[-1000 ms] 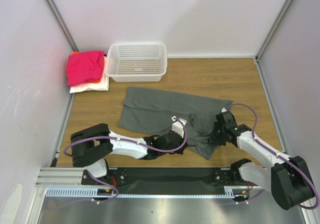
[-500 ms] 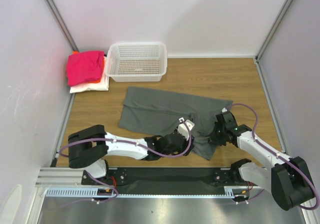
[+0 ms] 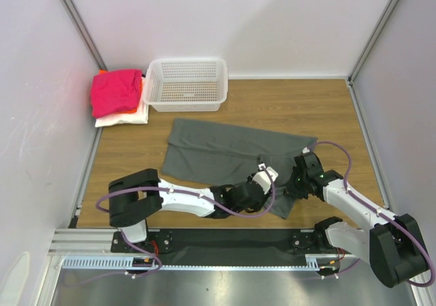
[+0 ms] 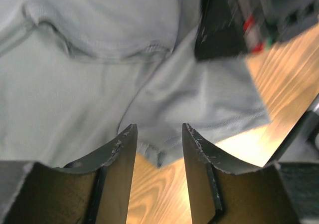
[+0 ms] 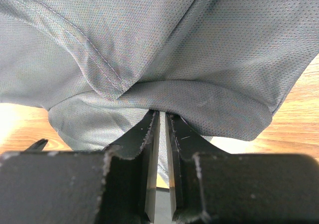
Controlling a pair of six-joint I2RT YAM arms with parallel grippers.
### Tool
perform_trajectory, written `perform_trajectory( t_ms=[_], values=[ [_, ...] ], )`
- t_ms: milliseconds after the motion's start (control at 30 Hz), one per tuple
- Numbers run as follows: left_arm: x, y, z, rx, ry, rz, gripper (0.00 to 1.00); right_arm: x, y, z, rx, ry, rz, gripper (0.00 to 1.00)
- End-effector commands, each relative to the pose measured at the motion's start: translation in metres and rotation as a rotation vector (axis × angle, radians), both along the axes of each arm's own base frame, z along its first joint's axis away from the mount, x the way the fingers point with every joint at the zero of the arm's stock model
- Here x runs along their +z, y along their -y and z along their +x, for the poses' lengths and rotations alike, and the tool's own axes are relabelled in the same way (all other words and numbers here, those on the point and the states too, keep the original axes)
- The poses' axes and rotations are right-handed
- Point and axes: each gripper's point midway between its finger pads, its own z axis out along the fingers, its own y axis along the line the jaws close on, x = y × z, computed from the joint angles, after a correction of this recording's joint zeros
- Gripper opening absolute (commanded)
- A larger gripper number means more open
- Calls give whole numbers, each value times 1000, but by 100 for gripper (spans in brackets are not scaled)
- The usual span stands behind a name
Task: Fold and stack the t-shirts
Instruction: Fold the tshirt
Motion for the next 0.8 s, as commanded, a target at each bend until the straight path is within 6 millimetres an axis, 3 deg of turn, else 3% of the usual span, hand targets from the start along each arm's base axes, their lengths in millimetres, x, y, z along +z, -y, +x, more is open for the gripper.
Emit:
perform_trajectory(
  t_ms=[0, 133, 267, 500, 767],
  values=[
    [10, -11, -5, -17, 27, -29, 48, 6, -1, 5, -7, 22, -2, 15],
    [0, -31, -9, -54, 64, 10, 52, 5, 0, 4, -5, 18, -3, 15],
    [-3, -35, -6, -46, 94, 37, 59, 6, 0, 4, -6, 22, -2, 15],
    [-2, -22, -7, -43, 117, 19, 64, 5, 0, 4, -12, 21, -3, 15],
    [-14, -11, -4, -16, 131, 67, 67, 6, 0, 5, -9, 24, -3, 16]
  ],
)
